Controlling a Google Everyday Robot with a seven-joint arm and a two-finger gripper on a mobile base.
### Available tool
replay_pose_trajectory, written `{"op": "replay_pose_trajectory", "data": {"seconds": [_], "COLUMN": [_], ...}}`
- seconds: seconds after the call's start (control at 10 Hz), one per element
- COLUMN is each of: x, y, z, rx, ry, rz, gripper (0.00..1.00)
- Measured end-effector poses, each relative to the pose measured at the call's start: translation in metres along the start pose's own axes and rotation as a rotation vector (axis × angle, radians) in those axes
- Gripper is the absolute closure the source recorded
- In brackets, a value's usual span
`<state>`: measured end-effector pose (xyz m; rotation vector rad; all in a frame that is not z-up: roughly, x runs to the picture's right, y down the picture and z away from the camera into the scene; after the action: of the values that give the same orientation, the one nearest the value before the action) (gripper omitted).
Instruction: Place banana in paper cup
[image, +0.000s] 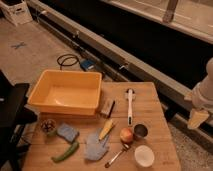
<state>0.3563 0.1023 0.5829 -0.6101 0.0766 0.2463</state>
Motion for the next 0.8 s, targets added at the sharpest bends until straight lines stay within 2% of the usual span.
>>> {"op": "replay_pose_trajectory", "data": {"seconds": [0.6,0.8], "x": [0.000,-0.014], "y": [0.000,-0.004], "z": [0.000,0.000], "rx": [0.001,0.010], "ry": [0.007,0.007], "rz": [-0.005,-0.046], "gripper": [0.22,0.22]}}
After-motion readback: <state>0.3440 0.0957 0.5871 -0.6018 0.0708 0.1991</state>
